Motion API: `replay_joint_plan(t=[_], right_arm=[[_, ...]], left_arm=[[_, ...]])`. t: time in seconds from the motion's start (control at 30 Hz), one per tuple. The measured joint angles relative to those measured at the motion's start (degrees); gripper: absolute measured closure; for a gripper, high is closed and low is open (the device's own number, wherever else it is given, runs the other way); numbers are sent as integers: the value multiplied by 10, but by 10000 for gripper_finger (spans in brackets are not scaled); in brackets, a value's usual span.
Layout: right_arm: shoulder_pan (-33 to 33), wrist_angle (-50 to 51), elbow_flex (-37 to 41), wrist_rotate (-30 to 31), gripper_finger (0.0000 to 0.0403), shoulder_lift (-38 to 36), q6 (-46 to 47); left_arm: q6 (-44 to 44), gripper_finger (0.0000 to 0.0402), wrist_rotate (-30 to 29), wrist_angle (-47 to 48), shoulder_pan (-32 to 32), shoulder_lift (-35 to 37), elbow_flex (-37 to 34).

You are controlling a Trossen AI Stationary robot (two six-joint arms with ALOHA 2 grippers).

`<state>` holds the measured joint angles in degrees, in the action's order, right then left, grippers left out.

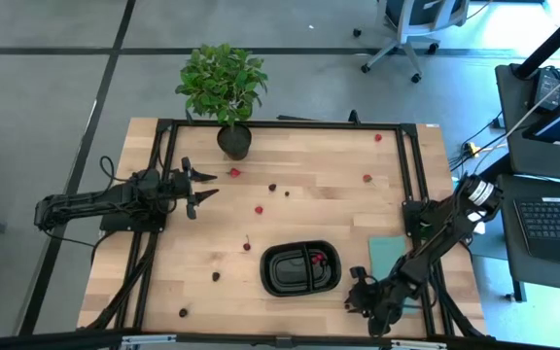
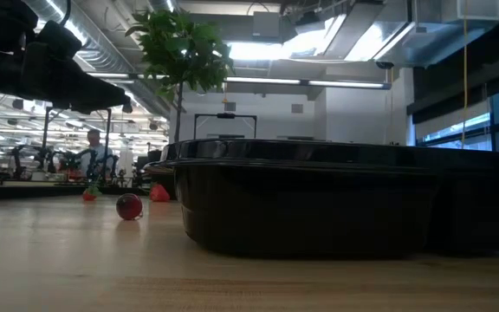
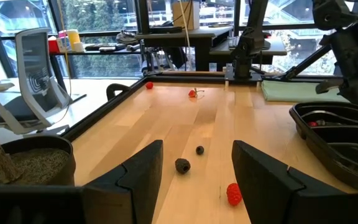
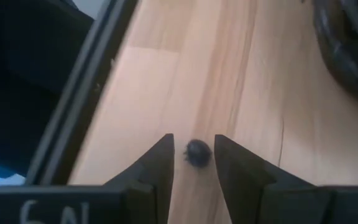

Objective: Pick and placing Produce into tupperware
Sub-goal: Put the right blueberry into the left side of the black container

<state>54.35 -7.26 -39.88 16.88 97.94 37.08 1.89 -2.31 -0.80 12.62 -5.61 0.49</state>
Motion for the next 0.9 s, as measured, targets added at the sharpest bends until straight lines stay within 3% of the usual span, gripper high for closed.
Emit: replay_joint_plan(t=[0.43, 0.73, 0.9], right_arm=[[1, -8, -2, 16, 289, 27, -1], [0, -4, -1, 20, 353, 27, -1], [0, -4, -1, 19, 358, 27, 2]], left_arm=[[0, 215, 0, 0, 0, 0, 0], [0, 215, 0, 0, 0, 0, 0], [0, 215, 0, 1, 0, 0, 0]])
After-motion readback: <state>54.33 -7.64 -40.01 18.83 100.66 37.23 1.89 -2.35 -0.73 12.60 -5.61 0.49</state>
